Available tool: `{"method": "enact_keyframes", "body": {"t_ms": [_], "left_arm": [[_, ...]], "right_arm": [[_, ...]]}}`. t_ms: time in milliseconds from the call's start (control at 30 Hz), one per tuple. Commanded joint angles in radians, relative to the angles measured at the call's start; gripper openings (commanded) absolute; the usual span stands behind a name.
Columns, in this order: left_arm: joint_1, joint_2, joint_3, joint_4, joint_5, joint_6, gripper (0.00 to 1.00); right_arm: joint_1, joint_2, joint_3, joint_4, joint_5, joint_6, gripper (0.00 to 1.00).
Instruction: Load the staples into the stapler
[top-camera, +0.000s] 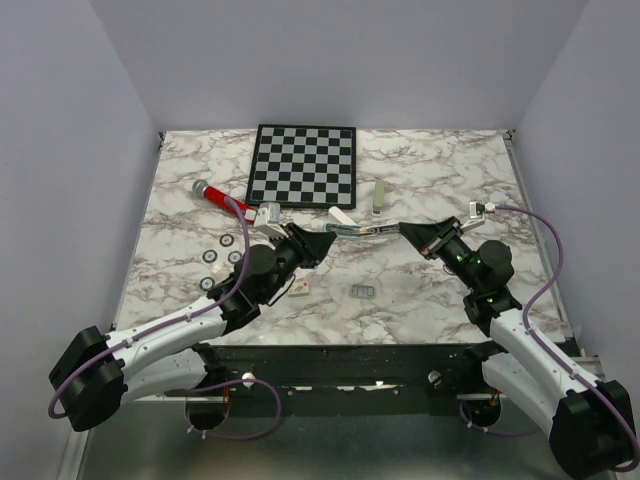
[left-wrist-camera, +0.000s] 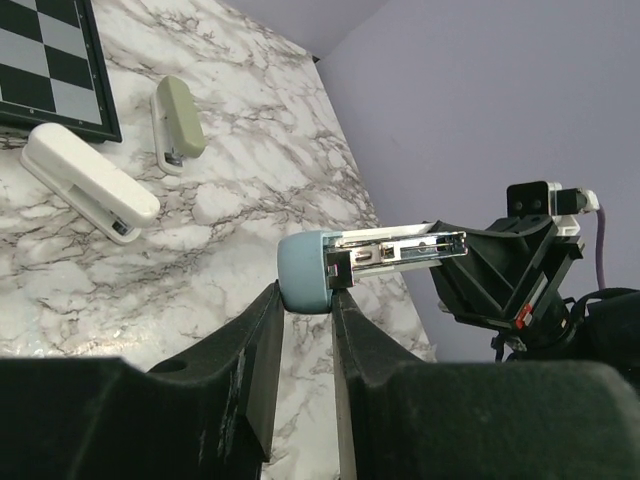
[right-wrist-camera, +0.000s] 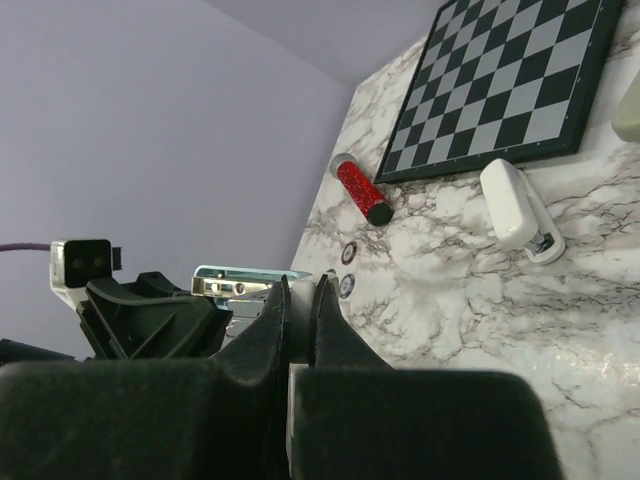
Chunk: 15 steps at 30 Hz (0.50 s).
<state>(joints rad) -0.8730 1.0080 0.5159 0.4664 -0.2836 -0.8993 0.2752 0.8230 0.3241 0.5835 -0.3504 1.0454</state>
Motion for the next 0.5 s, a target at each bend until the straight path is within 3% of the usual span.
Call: {"method": "enact_keyframes", "body": {"t_ms": [0,200,467], "left_arm": [[0.032,0.006,-0.028,-0.097,-0.164,0.063,0.17],[0.032,-0.042,-0.005,0.027,-0.040,0.226,0.43],[0.032,-0.141,-0.028,0.032,0.067,0.293,0.69]], "right_arm": [[-0.008,-0.028,0.087,0.060,-0.050,-0.022,0.01],[-0.007,-0.021,0.119,-0.105,0.004,-0.123,0.01],[-0.007,-0.030,0.153,-0.260,0.132,-0.150,0.01]]}}
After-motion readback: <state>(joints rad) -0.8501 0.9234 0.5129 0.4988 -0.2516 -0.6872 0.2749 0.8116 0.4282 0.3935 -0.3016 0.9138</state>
